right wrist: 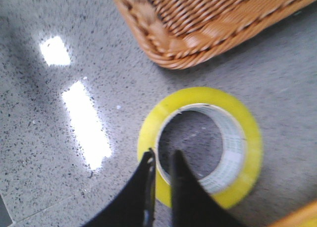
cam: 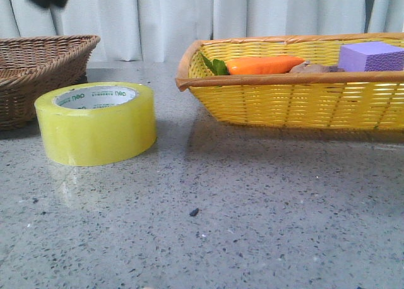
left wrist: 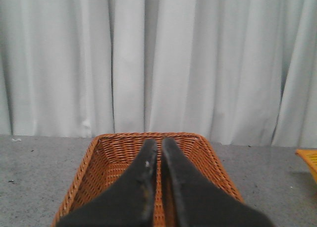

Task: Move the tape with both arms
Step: 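Open the right gripper and raise it away from the tape roll, then lower the left gripper onto the tape roll and grasp its rim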

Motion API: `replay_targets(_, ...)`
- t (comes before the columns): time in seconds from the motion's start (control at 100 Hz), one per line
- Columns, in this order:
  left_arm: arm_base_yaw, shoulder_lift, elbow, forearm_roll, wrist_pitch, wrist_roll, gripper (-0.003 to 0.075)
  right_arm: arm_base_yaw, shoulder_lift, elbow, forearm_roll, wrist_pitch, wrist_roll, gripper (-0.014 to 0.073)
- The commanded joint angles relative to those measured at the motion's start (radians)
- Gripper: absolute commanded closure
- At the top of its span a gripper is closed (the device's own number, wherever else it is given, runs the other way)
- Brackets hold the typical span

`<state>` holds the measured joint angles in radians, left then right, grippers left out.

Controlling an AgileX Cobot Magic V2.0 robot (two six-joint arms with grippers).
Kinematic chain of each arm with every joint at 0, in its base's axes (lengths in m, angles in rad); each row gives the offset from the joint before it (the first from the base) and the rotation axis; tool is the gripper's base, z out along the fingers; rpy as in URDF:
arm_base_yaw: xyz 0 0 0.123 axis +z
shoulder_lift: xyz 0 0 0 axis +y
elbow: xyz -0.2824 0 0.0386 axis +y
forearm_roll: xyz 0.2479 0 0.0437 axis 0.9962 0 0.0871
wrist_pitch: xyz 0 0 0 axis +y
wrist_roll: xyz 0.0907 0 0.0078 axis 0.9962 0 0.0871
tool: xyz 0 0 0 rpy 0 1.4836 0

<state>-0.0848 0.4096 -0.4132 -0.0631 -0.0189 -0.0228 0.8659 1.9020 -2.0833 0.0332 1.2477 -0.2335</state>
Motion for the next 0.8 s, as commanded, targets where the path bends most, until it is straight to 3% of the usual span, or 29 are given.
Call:
replay_targets(0.0,-0.038,0.012,-0.038,-0.005,-0.063,-0.010,0.0741,-0.001,-0.105,-0.033,-0.040,-0.017,-0.010,0.0659)
replay_targets(0.27,-0.182,0.052,-0.038,-0.003,-0.063,-0.010,0.0712,-0.001,-0.243,-0.033,-0.123,-0.094,0.033,0.0659)
replay_targets(0.46,-0.292,0.130,-0.060,0.004,-0.063,-0.010,0.0465,-0.001,-0.342,-0.033,-0.148,-0.135,0.060,0.0659)
replay_targets(0.56,-0.349,0.184,-0.094,0.007,-0.061,-0.010,0.0379,-0.001,-0.395,0.002,-0.177,-0.189,0.071,0.0659)
replay_targets(0.79,-0.477,0.348,-0.216,0.007,0.062,-0.010,0.0372,-0.001,-0.572,0.240,-0.234,-0.401,0.118,0.0659)
